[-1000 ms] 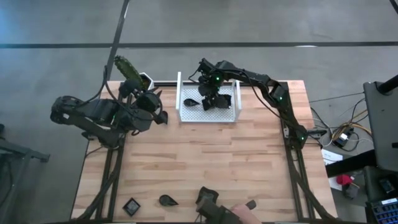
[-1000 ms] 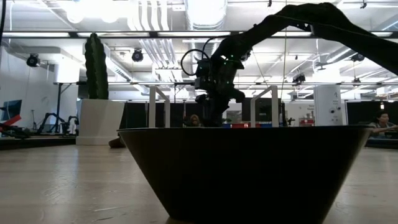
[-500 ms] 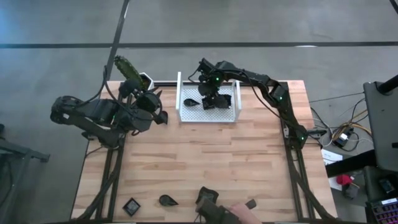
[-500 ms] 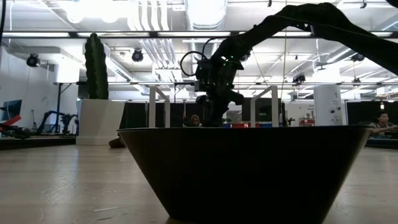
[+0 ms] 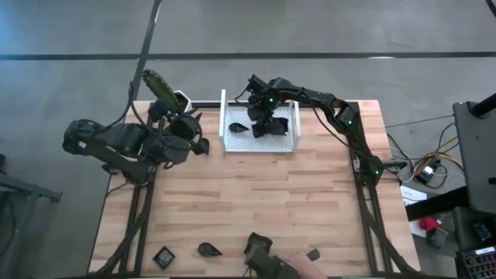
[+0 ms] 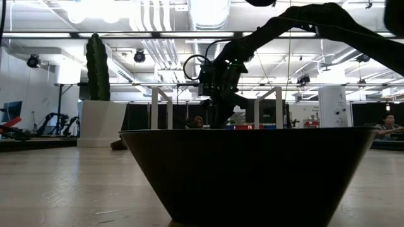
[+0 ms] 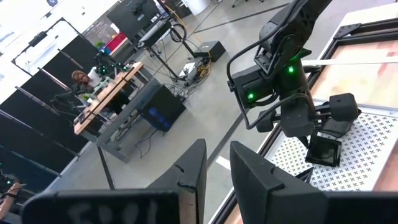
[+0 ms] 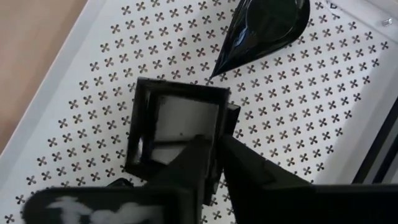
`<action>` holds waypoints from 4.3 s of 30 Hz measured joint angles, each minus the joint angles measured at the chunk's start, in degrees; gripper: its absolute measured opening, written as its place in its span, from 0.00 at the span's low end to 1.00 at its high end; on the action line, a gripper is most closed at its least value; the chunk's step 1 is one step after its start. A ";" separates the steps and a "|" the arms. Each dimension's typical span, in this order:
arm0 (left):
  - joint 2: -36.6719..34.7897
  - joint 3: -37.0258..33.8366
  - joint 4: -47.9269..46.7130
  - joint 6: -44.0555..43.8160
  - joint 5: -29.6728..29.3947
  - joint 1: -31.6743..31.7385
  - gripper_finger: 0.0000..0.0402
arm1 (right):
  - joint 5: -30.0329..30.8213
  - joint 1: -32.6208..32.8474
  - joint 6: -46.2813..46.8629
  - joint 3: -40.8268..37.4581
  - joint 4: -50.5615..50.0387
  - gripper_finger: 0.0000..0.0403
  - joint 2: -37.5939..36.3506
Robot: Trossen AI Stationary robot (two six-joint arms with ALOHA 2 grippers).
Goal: Pick & Place Mini shaped plates
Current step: Stack the black square plate on top of the black square plate on the shelf, then stack the black drop-shaped plate on top of the black drop-shaped plate on the shelf
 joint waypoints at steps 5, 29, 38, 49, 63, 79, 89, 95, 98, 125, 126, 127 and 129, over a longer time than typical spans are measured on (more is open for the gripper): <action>0.00 0.00 -0.02 0.00 0.07 0.00 0.17 | 0.02 0.00 0.18 0.35 0.02 0.23 0.00; 0.02 -3.67 -2.34 -0.87 2.32 0.00 0.17 | 7.36 3.43 13.10 6.64 -12.07 0.02 -12.09; -0.02 -10.87 -2.78 -1.84 12.97 -0.01 0.17 | 7.34 7.11 15.08 0.05 -11.08 0.02 -22.23; -0.94 -22.77 0.41 -1.35 24.51 0.92 0.17 | 7.37 10.26 18.16 -15.71 -1.04 0.02 -37.15; -1.62 -32.85 10.11 3.34 38.00 9.43 0.17 | 7.39 13.05 26.13 -34.72 9.26 0.02 -57.49; -1.62 -34.97 13.32 15.08 54.68 27.13 0.17 | 7.39 13.63 34.14 -45.03 13.88 0.02 -74.60; -1.64 -41.65 19.61 20.24 58.76 30.98 0.17 | 7.36 13.63 37.08 -47.86 15.11 0.02 -81.54; -1.62 -45.72 21.68 22.15 61.86 31.50 0.17 | 7.34 13.63 37.16 -48.89 15.28 0.02 -81.81; -1.62 -47.61 21.49 22.95 61.85 31.50 0.17 | 7.34 13.63 37.16 -49.52 16.33 0.02 -81.79; -1.49 -59.32 38.86 30.37 54.88 35.85 0.17 | 7.37 13.63 36.46 -50.23 17.02 0.02 -81.77; -1.49 -59.53 39.26 30.46 54.81 36.02 0.17 | 7.34 13.63 36.46 -50.23 17.01 0.02 -81.77; -1.49 -59.72 39.28 30.53 54.80 36.09 0.17 | 7.37 13.63 36.47 -50.23 17.00 0.02 -81.77; -1.46 -59.93 39.69 30.53 54.81 36.22 0.17 | 7.37 13.63 36.47 -50.23 17.01 0.02 -81.77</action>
